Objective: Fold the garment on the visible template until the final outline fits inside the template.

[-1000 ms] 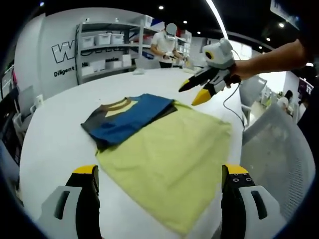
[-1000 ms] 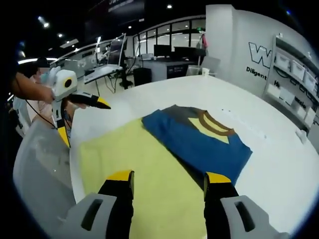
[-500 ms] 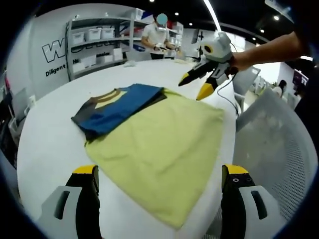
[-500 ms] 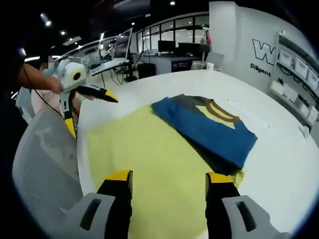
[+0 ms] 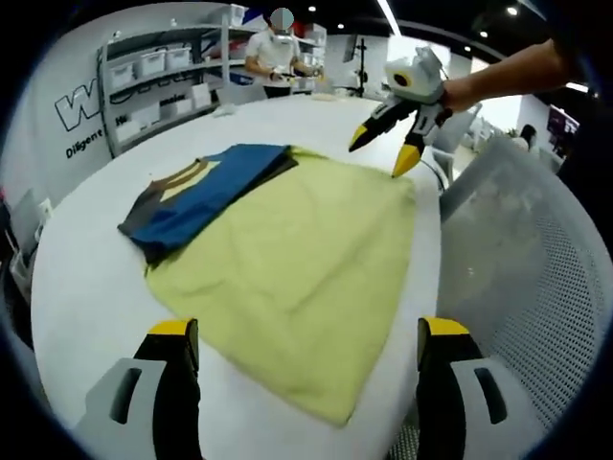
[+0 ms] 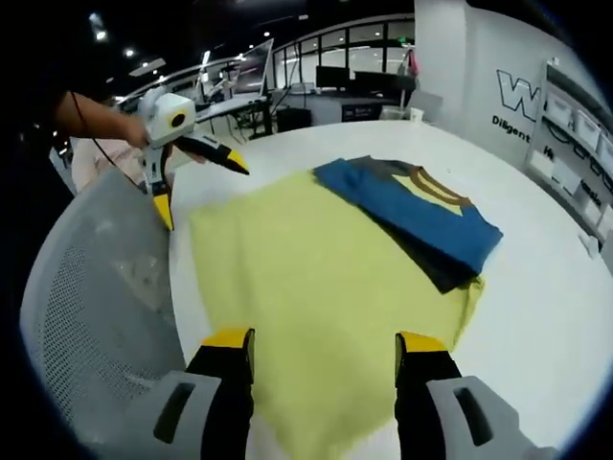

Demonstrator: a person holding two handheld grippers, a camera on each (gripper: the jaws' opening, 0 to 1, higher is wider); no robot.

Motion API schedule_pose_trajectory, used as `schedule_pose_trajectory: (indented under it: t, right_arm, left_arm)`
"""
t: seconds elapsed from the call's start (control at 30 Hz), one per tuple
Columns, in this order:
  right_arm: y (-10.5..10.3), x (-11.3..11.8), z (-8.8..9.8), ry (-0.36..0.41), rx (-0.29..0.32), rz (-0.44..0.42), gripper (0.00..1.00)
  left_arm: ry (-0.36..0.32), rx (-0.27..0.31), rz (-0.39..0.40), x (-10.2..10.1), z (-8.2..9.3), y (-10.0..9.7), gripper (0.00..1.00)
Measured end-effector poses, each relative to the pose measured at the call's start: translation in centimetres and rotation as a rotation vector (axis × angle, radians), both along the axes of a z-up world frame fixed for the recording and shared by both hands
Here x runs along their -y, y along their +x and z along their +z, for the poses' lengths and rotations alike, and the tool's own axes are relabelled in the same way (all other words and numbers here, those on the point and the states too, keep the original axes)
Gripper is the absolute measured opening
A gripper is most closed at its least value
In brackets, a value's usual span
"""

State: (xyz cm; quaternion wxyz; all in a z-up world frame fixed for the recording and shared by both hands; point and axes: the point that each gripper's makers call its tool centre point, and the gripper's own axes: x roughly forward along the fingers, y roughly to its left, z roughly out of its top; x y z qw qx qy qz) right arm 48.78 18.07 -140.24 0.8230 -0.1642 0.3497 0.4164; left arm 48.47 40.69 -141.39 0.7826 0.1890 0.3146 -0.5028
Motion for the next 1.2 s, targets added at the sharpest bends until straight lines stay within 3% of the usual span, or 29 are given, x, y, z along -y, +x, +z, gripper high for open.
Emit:
schedule_pose_trajectory:
  t: [0.17, 0.27, 0.47, 0.6, 0.93, 1.2]
  right_arm:
    - [-1.7, 0.8, -0.9, -0.052, -0.001, 0.051, 0.53]
    - [-2.8, 1.2, -1.5, -0.068, -0.02, 0.074, 0.48]
    - [-4.3, 1.8, -2.3, -0.102, -0.036, 0.127, 0.45]
    - [-5.2, 2.2, -2.9, -0.129, -0.053, 0.159, 0.4]
    - [-6.1, 3.0, -3.4, -0.158, -0.077, 0.182, 0.29]
    - [-7.1, 4.2, -4.2, -0.225, -0.096, 0.214, 0.16]
  left_arm:
    - [0.058, -0.001, -0.079, -0.2, -0.8, -1.3, 0.82]
    - [0.109, -0.005, -0.121, -0.8, -1.5, -2.1, 0.72]
    - [0.136, -0.019, -0.168, -1.2, -2.1, -3.4, 0.58]
    - [0.177, -0.007, -0.223, -1.6, -2.5, -4.0, 0.43]
    - [0.199, -0.024, -0.235, -1.9, -2.8, -4.0, 0.34]
    - [0.213, -0.017, -0.246, -2.1, -2.8, -3.9, 0.31]
